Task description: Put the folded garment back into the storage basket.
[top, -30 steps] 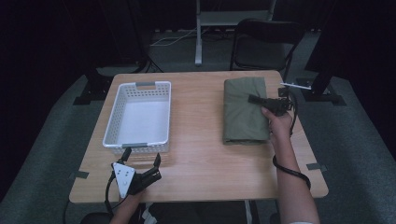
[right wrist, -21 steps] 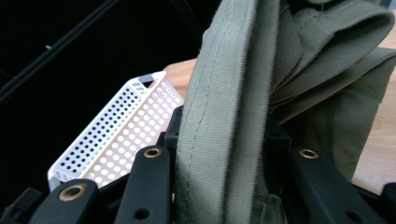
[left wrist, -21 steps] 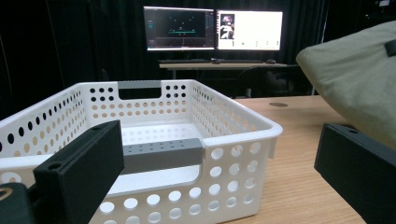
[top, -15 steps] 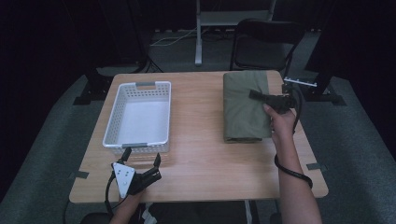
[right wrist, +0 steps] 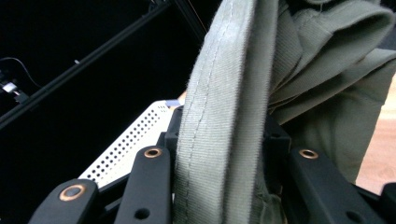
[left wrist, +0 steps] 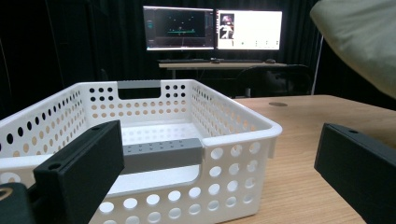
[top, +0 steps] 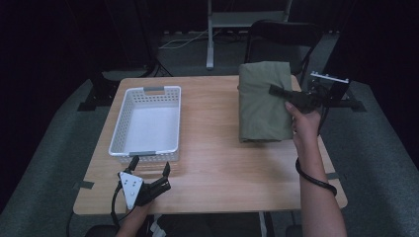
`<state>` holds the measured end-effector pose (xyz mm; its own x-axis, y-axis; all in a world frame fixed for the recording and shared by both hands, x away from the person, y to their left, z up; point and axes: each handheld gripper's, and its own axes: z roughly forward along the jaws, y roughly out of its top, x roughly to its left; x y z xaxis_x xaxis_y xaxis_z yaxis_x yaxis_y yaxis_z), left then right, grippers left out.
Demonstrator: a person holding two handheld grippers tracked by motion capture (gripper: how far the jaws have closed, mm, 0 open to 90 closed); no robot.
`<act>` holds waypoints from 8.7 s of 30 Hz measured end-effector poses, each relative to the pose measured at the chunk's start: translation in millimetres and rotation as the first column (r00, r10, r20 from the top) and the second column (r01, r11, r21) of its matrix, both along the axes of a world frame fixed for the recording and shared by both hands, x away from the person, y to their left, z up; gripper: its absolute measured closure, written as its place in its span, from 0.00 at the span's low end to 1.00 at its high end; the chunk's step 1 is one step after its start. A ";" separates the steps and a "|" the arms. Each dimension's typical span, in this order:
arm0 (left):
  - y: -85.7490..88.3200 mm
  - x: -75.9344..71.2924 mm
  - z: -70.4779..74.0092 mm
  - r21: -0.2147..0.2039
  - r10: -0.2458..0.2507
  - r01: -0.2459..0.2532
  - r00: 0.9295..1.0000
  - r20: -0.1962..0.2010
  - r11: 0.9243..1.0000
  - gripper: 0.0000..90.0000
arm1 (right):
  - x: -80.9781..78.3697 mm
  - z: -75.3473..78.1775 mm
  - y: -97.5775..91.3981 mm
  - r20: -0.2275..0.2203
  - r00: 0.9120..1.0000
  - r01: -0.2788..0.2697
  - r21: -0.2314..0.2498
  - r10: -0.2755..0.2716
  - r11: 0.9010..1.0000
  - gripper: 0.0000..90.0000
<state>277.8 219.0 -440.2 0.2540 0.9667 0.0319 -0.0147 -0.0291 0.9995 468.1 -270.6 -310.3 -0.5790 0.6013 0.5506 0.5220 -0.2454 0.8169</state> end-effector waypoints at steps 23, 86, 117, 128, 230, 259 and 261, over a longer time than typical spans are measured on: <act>0.7 -0.1 0.0 -0.001 -0.016 0.016 1.000 0.001 1.000 0.03 | -11.1 22.3 26.3 0.070 0.997 -0.024 -0.018 0.025 1.000 0.72; 1.3 -0.1 -0.1 -0.002 -0.033 0.033 0.999 0.003 0.999 0.03 | 13.2 39.5 183.9 0.099 0.983 -0.164 0.100 0.154 0.981 0.72; 1.6 -0.1 -0.1 -0.004 -0.044 0.044 0.999 0.002 0.999 0.03 | 25.6 43.5 261.0 0.104 0.972 -0.221 0.119 0.209 0.968 0.72; 1.7 -0.1 -0.1 -0.004 -0.047 0.047 0.999 0.001 0.999 0.03 | 30.9 38.1 289.7 0.097 0.968 -0.243 0.148 0.230 0.959 0.72; 2.2 -0.2 -0.2 -0.006 -0.062 0.062 0.998 0.003 0.998 0.03 | 68.1 -50.3 373.5 -0.251 0.931 -0.305 -0.129 0.267 0.943 0.59; 2.3 0.1 -0.1 -0.005 -0.072 0.072 0.997 0.000 0.997 0.03 | 57.1 -52.3 380.1 -0.265 0.904 -0.419 -0.386 0.337 0.822 0.02; 2.3 0.1 -0.1 -0.004 -0.072 0.072 0.997 0.000 0.997 0.03 | 55.8 -53.4 378.9 -0.261 0.906 -0.417 -0.402 0.334 0.815 0.02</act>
<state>277.9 221.3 -440.3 0.3234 0.9459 0.0279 -0.0160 -0.0240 0.9996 523.9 108.3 -363.7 -0.7319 0.5569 0.3927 0.6390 0.3607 0.6793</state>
